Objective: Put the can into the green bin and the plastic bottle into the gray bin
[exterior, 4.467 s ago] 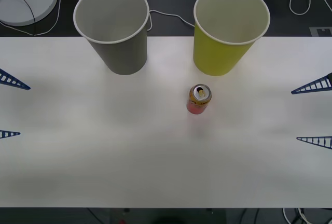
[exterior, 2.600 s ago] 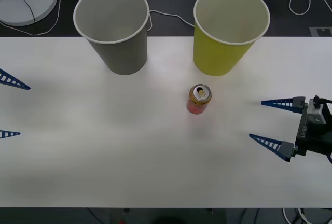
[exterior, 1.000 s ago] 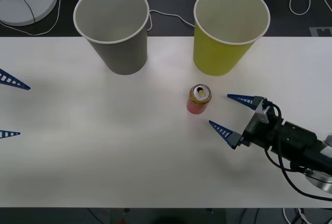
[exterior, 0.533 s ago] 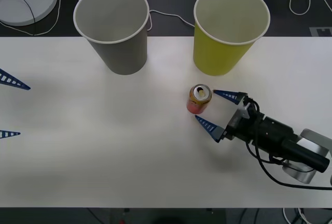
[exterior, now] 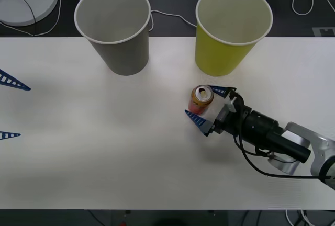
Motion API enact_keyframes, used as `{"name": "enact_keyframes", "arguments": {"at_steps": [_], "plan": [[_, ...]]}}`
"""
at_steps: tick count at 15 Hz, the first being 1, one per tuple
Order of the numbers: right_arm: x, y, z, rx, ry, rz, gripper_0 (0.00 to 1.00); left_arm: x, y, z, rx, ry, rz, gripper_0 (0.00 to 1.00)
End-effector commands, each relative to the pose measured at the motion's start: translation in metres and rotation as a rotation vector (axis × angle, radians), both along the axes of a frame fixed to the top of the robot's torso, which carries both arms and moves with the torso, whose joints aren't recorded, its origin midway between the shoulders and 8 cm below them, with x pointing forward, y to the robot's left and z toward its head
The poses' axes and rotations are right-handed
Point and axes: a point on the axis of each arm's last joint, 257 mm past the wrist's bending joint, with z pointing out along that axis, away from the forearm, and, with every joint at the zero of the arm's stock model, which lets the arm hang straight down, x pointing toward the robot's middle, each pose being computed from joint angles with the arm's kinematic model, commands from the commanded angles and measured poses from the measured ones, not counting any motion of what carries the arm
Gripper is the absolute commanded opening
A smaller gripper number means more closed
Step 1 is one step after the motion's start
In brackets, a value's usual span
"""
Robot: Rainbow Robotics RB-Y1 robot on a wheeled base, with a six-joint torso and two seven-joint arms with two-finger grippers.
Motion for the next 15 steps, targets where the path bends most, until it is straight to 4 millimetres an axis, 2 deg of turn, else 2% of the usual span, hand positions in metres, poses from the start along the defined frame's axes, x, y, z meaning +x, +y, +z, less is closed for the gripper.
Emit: {"name": "enact_keyframes", "arguments": {"at_steps": [1,5,6,7,8,9,15], "plan": [[0.0039,0.0066,0.0012,0.001,-0.005,0.003,1.0,0.0,0.0,0.0,0.0,0.0,0.0,1.0],[0.0026,0.0076,-0.0004,-0.003,-0.005,0.007,0.99,0.0,0.0,0.0,0.0,0.0,0.0,1.0],[0.0026,0.0076,-0.0004,-0.004,-0.006,0.007,0.5,0.0,0.0,0.0,0.0,0.0,0.0,1.0],[0.0026,0.0076,-0.0004,-0.004,-0.006,0.007,0.07,0.0,0.0,0.0,0.0,0.0,0.0,1.0],[0.0026,0.0076,-0.0004,-0.004,-0.006,0.007,0.01,0.0,0.0,0.0,0.0,0.0,0.0,1.0],[0.0024,0.0078,-0.0001,-0.003,-0.007,0.008,0.0,0.0,0.0,0.0,0.0,0.0,0.0,1.0],[-0.0017,0.0081,0.0049,-0.005,-0.013,0.032,0.0,0.0,0.0,0.0,0.0,0.0,0.0,1.0]]}}
